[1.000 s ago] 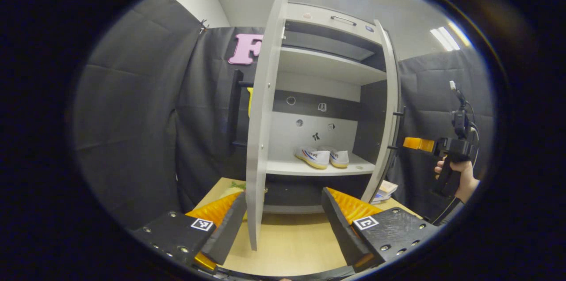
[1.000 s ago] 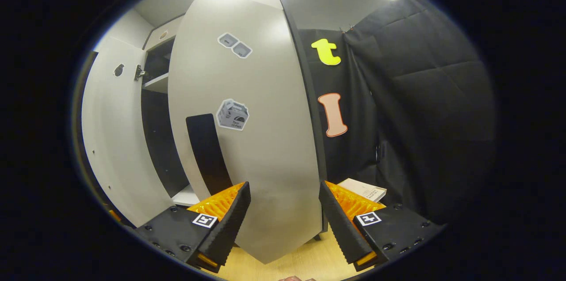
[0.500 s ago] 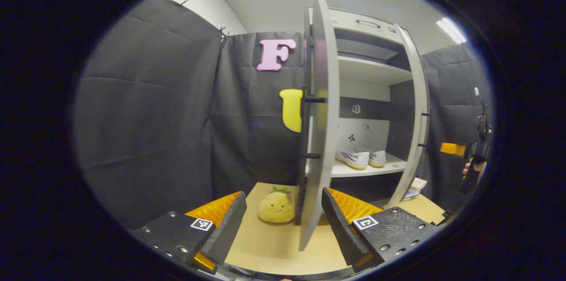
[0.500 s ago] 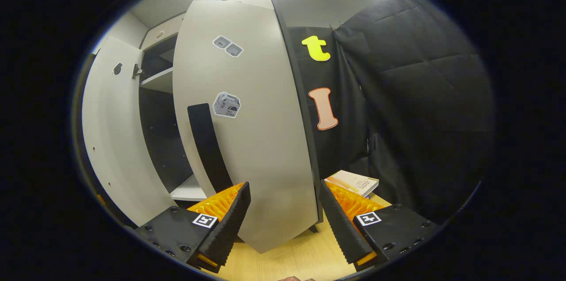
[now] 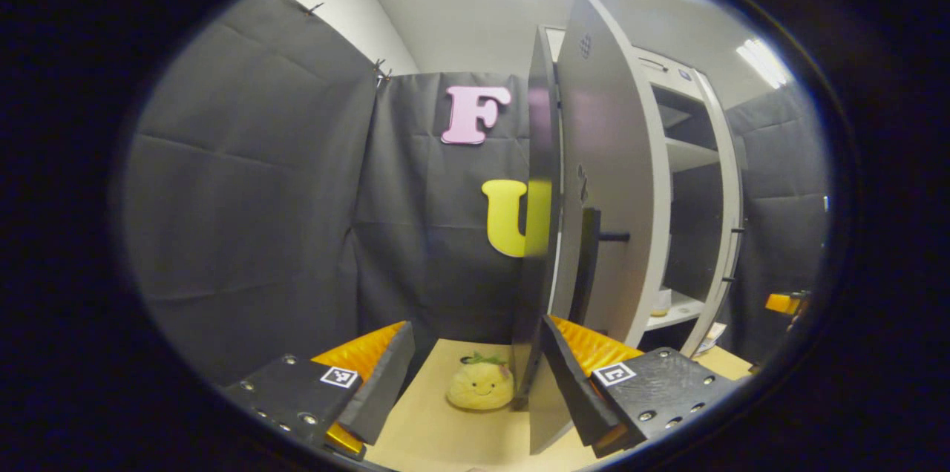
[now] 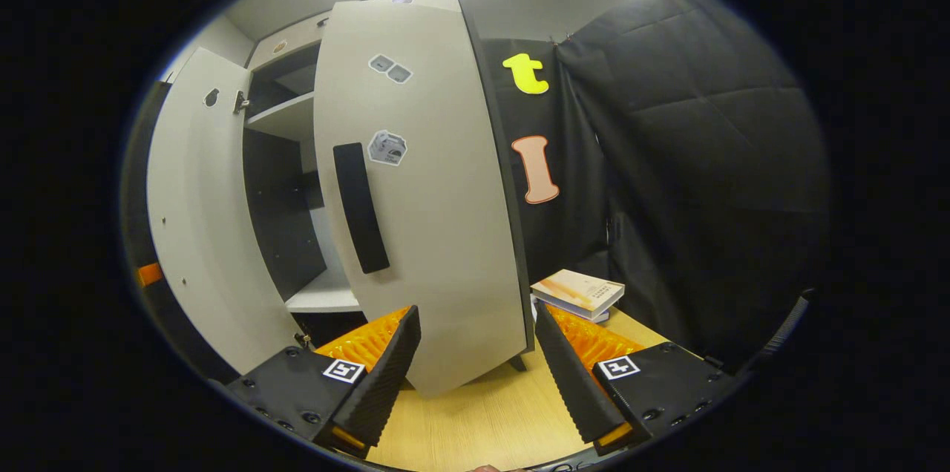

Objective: Grab one shoe with the right hand and put it into the shoe cabinet, grab the other shoe with the left hand and put it into the shoe cabinet; then close the right door with the right hand and the left door with the left hand.

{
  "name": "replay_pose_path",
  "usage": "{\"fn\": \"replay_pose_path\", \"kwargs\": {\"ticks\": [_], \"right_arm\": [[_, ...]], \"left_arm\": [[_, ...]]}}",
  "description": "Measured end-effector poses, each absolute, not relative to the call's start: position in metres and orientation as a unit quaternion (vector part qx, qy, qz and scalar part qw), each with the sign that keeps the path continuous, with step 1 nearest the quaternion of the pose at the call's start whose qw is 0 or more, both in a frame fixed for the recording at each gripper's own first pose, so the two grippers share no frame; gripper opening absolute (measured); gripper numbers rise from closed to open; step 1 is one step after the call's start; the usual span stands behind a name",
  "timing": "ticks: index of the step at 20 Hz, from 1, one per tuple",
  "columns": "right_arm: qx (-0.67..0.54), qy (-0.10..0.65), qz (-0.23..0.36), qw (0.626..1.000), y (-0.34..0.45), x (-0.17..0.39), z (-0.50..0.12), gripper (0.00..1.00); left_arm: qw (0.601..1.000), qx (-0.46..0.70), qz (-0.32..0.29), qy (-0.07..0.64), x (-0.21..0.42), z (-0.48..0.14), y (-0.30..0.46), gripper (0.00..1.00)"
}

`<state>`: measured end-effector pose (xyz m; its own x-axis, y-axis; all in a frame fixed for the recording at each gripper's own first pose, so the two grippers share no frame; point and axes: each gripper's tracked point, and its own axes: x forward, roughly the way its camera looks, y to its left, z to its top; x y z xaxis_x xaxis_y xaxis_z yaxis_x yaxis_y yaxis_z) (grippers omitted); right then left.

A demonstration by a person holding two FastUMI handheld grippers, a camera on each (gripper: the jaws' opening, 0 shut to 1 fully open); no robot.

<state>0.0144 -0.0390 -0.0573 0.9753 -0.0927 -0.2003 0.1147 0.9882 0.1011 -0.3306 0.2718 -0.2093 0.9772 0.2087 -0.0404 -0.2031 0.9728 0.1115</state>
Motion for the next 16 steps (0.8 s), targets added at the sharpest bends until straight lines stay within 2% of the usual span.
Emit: {"fn": "replay_pose_path", "kwargs": {"ticks": [1,2,3,4,6,7,10,16], "right_arm": [[0.058,0.098,-0.054,0.992,-0.04,0.011,-0.058,0.92],[0.058,0.097,-0.059,0.992,-0.044,0.007,-0.058,0.98],[0.057,0.094,-0.065,0.992,-0.049,0.005,-0.056,0.98],[0.056,0.093,-0.071,0.992,-0.054,0.002,-0.057,0.92],[0.056,0.094,-0.084,0.99,-0.065,-0.002,-0.059,0.92],[0.058,0.095,-0.09,0.99,-0.07,-0.003,-0.059,0.98],[0.068,0.104,-0.104,0.987,-0.081,-0.007,-0.064,0.98],[0.05,0.091,-0.105,0.989,-0.086,0.0,-0.058,0.98]], "left_arm": [[0.993,0.056,0.099,0.02,-0.321,-0.205,0.272,0.98],[0.993,0.061,0.095,0.018,-0.311,-0.201,0.271,0.98],[0.993,0.068,0.091,0.017,-0.304,-0.199,0.27,0.99],[0.993,0.075,0.086,0.017,-0.296,-0.197,0.266,0.99],[0.993,0.089,0.08,0.014,-0.285,-0.192,0.257,0.99],[0.992,0.101,0.081,0.012,-0.283,-0.192,0.257,0.98],[0.991,0.11,0.074,0.014,-0.283,-0.194,0.252,0.94],[0.992,0.096,0.076,0.025,-0.28,-0.196,0.245,0.94]]}}
